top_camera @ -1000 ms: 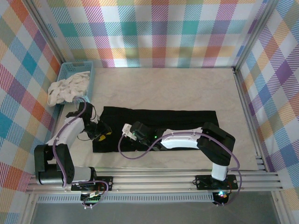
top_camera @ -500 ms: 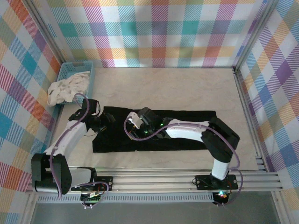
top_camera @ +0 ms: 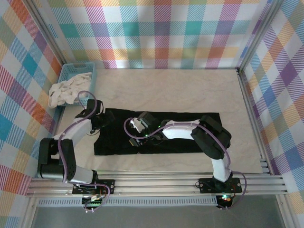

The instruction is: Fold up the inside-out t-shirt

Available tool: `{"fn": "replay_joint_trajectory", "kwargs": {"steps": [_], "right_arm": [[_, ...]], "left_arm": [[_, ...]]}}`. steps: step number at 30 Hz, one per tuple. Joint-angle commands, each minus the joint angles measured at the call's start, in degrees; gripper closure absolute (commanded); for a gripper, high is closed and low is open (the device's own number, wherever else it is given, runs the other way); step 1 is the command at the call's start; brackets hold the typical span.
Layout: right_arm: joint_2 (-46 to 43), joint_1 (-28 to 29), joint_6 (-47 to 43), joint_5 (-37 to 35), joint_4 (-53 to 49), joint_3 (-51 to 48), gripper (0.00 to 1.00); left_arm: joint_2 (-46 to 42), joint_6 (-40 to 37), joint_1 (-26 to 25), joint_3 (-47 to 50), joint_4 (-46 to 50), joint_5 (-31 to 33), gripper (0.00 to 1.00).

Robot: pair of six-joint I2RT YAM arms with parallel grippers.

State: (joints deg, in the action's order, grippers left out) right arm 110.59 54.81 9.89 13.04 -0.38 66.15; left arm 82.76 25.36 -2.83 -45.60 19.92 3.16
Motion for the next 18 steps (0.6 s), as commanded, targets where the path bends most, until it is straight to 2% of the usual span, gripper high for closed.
{"fn": "replay_joint_trajectory", "kwargs": {"steps": [1,10,16,18], "right_arm": [[-5.38,-0.65,0.04,2.07,-0.41,-0.89,0.49],[-6.80,-0.93,0.39,1.29,0.19,-2.14,0.48],[-7.73,-1.64,0.04,-0.46,-0.55,-2.36,0.47],[-7.71,-1.85,0.12,-0.56,-0.59,-2.34,0.47]], "left_arm": [[3.46,-4.82,0.52,-2.37,0.42,0.21,0.00],[11.26,-6.73,0.28,-4.50,0.38,-8.91,0.00],[8.91,-5.69,-2.91,-1.64,-1.18,-16.78,0.00],[7.52,-5.06,-3.95,-0.33,-2.07,-18.87,0.04]]}}
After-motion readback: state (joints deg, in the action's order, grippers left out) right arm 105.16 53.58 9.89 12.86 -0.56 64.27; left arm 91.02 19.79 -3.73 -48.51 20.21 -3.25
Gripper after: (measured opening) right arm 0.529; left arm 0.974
